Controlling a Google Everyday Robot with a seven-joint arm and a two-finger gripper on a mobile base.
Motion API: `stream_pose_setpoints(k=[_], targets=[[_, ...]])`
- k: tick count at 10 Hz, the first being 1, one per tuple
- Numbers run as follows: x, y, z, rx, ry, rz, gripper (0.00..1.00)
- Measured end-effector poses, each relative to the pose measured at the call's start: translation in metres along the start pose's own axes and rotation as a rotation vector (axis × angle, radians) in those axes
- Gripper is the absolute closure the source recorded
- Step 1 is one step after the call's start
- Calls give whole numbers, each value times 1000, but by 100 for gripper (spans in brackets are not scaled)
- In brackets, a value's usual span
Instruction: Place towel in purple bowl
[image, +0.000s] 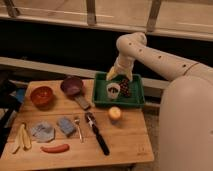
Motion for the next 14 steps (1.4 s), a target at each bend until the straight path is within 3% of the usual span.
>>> stream_pose_setpoints(k=[5, 7, 8, 10, 12, 14], targets=[[-2, 2, 0, 12, 4, -20, 20], [-5, 21, 0, 5, 4, -70, 20], [-8, 39, 0, 0, 1, -107, 20], [-4, 103, 0, -40, 4, -221, 20], [20, 164, -1, -90, 9, -321, 20], [46, 204, -9, -147, 7, -404, 20]])
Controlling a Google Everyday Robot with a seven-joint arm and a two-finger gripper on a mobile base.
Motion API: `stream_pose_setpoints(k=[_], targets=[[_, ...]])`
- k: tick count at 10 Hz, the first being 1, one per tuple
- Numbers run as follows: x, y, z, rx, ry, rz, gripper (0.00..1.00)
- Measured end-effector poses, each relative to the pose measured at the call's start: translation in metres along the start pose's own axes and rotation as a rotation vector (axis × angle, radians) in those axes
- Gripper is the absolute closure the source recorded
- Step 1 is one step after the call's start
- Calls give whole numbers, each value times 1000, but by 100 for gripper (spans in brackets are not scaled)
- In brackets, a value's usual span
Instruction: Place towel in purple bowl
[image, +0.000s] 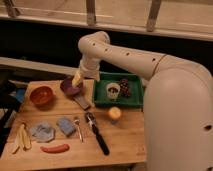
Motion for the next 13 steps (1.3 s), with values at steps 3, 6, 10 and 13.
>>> stream_pose_setpoints(k=[3, 6, 10, 13], targets=[[3, 16, -1, -15, -4, -33, 20], [3, 22, 6, -23, 5, -52, 20], [12, 91, 58, -96, 43, -140, 20], [20, 145, 94, -184, 68, -200, 20]])
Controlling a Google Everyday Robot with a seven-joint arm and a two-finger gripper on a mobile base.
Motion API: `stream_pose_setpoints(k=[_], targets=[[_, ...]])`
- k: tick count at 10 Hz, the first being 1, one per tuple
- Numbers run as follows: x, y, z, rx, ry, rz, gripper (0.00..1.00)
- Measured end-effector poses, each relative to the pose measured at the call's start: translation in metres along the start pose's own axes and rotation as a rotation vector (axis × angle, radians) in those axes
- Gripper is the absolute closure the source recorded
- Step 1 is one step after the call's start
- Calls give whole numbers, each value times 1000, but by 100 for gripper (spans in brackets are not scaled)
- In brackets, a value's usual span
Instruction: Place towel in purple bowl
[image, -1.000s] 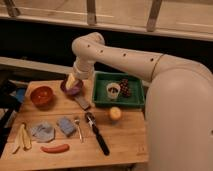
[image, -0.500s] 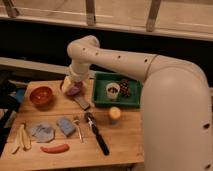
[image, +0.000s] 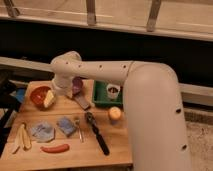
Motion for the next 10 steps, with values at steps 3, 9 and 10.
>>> stream_pose_setpoints(k=[3, 9, 10], targets=[[0, 24, 15, -32, -4, -60, 20], [-2, 44, 48, -69, 56, -105, 20], [-1, 55, 65, -79, 76, -120, 20]])
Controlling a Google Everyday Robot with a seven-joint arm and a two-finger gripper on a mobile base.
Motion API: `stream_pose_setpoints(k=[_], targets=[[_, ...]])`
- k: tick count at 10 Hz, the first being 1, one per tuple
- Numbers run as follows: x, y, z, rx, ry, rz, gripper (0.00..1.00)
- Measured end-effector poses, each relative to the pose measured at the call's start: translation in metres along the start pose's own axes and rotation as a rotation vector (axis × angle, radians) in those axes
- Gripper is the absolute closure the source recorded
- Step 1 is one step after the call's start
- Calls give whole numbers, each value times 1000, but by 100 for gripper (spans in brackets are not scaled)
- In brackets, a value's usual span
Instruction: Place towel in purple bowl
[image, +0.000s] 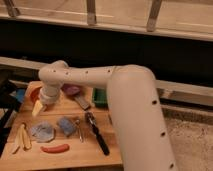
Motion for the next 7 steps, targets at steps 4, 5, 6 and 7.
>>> stream_pose_setpoints(k=[4, 5, 6, 7], targets=[[0, 26, 52, -47, 79, -48, 20], [3, 31, 62, -51, 95, -59, 20], [6, 35, 70, -54, 108, -67, 20], [10, 35, 77, -55, 124, -70, 20]])
